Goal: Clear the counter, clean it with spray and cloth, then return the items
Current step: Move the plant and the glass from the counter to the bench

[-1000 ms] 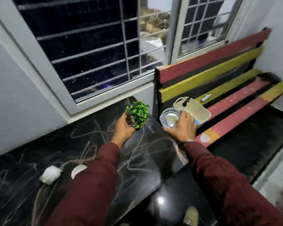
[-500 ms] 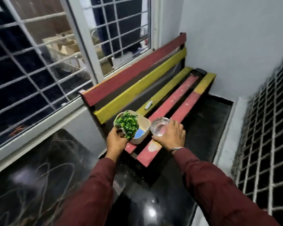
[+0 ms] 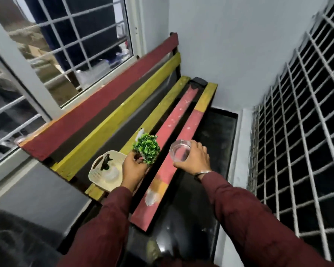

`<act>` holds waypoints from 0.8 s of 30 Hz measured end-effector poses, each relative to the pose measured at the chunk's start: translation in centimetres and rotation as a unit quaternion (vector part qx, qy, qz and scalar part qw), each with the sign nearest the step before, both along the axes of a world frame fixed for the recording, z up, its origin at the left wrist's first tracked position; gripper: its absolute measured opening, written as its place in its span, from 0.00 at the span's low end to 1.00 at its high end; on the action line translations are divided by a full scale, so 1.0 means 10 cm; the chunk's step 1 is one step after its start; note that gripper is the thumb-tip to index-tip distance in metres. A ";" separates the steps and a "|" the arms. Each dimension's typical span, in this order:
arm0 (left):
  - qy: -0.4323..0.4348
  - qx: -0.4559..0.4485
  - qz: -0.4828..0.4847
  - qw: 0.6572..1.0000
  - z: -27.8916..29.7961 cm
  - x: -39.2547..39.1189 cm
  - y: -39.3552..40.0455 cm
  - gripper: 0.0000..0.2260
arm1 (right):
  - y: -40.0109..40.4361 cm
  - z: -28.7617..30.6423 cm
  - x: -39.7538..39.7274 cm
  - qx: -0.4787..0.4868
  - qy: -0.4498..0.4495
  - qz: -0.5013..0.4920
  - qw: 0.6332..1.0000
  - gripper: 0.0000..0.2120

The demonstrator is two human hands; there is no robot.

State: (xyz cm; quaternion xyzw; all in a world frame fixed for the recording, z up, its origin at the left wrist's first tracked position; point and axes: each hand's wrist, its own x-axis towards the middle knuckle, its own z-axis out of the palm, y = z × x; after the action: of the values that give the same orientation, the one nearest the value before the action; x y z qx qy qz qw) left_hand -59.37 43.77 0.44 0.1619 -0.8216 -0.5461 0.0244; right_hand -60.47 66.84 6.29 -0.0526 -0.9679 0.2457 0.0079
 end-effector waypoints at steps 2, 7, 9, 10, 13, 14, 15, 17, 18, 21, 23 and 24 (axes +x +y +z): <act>0.005 0.024 -0.006 1.000 0.13 -0.13 0.12 0.17 | 0.08 -0.04 -0.18 -0.001 -0.019 -0.002 1.000 0.42; -0.015 0.059 0.000 0.998 0.20 -0.65 0.31 0.23 | 0.22 -0.16 -0.74 -0.041 -0.055 -0.050 0.996 0.47; -0.016 0.022 -0.012 1.000 0.16 -0.87 0.37 0.26 | 0.32 -0.23 -0.96 -0.046 -0.064 -0.058 0.995 0.47; -0.018 0.010 -0.016 1.000 0.11 -1.02 0.41 0.27 | 0.39 -0.26 -1.13 -0.050 -0.066 -0.063 0.995 0.47; -0.033 -0.018 -0.024 0.999 0.02 -1.42 0.58 0.26 | 0.59 -0.40 -1.59 -0.056 -0.079 -0.062 0.993 0.47; -0.040 -0.034 -0.024 0.998 -0.01 -1.54 0.66 0.24 | 0.66 -0.46 -1.73 -0.061 -0.087 -0.061 0.992 0.46; -0.046 -0.040 -0.026 0.998 -0.05 -1.69 0.76 0.23 | 0.75 -0.55 -1.90 -0.066 -0.096 -0.061 0.991 0.46; -0.045 -0.052 -0.026 0.997 -0.11 -1.89 0.97 0.23 | 0.91 -0.70 -2.17 -0.063 -0.094 -0.055 0.992 0.46; -0.048 -0.051 -0.018 0.997 -0.20 -2.03 1.10 0.23 | 1.03 -0.79 -2.37 -0.058 -0.099 -0.044 0.992 0.47; -0.044 -0.046 0.011 0.998 -0.40 -2.36 1.44 0.22 | 1.31 -1.03 -2.87 -0.053 -0.122 0.008 0.991 0.49; -0.047 -0.048 0.021 0.998 -0.56 -2.60 1.65 0.24 | 1.48 -1.18 -3.21 -0.045 -0.132 0.034 0.990 0.48; -0.055 -0.039 0.031 0.997 -0.61 -2.71 1.74 0.24 | 1.55 -1.26 -3.36 -0.041 -0.133 0.042 0.989 0.48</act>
State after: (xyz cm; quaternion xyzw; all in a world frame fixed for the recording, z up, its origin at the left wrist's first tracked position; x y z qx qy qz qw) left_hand -86.45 61.14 -5.65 0.2164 -0.8369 -0.5028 0.0021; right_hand -94.10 82.32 -6.30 -0.0441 -0.9509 0.2758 -0.1335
